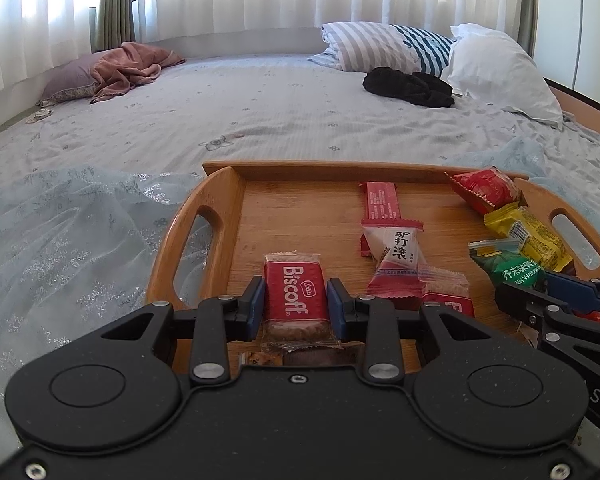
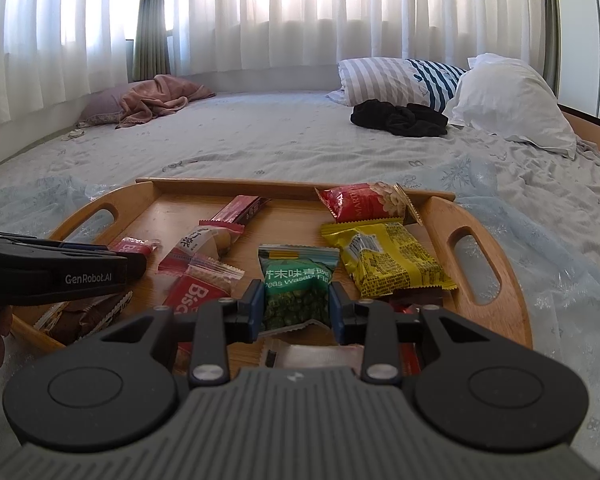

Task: Organize snacks
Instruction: 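Open both grippers to drop the Biscoff pack and pea bag on the tray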

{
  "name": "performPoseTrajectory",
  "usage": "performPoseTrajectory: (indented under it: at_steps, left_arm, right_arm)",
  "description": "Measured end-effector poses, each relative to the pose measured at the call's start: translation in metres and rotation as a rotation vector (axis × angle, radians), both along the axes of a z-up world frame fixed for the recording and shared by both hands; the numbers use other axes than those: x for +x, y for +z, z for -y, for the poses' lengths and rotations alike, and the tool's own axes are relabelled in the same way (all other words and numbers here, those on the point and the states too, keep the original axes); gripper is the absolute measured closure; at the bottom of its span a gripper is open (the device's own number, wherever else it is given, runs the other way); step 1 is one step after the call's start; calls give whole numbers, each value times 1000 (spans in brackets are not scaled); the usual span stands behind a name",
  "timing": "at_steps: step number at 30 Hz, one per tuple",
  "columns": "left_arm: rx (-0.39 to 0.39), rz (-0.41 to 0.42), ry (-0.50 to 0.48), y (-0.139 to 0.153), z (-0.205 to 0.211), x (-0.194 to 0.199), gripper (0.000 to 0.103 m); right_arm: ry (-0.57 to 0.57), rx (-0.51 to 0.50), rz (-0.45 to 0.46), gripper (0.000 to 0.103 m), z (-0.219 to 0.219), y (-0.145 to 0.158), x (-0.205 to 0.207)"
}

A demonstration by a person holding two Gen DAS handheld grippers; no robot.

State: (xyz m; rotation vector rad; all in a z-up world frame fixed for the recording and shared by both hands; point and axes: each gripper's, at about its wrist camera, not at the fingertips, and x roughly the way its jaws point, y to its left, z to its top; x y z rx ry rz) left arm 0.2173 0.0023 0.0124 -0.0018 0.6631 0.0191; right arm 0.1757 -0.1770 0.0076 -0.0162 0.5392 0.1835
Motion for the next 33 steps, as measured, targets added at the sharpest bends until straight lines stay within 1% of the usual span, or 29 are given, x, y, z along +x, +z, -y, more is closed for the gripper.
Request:
performPoseTrajectory:
  at_steps: [10, 14, 16, 17, 20, 22, 23, 25, 29, 33]
  left_arm:
    - [2, -3, 0, -1, 0, 0, 71]
    - [2, -12, 7, 1, -1, 0, 69]
    - [-9, -30, 6, 4, -3, -1, 61]
    - [-18, -31, 3, 5, -3, -2, 59]
    - [-7, -19, 0, 12, -2, -9, 48]
    - [7, -5, -8, 16, 0, -14, 36]
    - [15, 0, -14, 18, 0, -18, 33]
    - [32, 8, -26, 23, 3, -24, 23]
    - [72, 26, -51, 31, 10, -39, 18]
    - [95, 36, -75, 39, 16, -55, 14]
  right_arm:
    - [3, -1, -5, 64, 0, 0, 1]
    - [2, -2, 3, 60, 1, 1, -1]
    - [3, 4, 9, 58, 1, 3, -3]
    - [3, 6, 11, 57, 2, 4, -3]
    - [5, 12, 18, 45, 3, 8, -8]
    - [6, 13, 23, 43, 4, 10, -11]
    - [6, 14, 26, 41, 4, 11, -13]
    - [6, 18, 34, 38, 6, 14, -17]
    - [8, 17, 43, 34, 9, 20, -25]
    - [10, 23, 48, 31, 14, 25, -36]
